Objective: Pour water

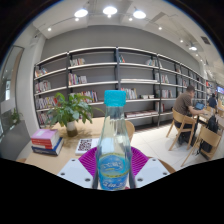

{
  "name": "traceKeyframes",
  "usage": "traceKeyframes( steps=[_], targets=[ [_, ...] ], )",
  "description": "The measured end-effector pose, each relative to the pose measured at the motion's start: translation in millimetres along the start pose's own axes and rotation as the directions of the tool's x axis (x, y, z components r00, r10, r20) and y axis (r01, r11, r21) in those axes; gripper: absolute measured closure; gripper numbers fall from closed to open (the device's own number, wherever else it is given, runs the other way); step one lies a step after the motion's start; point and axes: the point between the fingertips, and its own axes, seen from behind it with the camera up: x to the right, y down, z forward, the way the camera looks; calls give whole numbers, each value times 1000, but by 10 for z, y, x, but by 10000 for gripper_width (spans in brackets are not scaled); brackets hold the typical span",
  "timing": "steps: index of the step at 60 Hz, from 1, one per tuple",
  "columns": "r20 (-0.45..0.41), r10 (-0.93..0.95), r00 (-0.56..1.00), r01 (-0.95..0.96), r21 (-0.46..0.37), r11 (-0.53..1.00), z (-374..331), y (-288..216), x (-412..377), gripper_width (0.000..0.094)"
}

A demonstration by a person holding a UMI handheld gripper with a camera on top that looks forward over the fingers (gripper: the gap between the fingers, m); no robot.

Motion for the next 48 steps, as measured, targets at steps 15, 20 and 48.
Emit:
traceKeyframes(
  steps=[15,20,48],
  targets=[
    [-13,-62,998,60,-106,993,248,603,172,519],
    [9,-77,997,77,-123,989,324,863,192,510],
    [-6,-108,994,105,-180,978,97,1270,208,281]
  ],
)
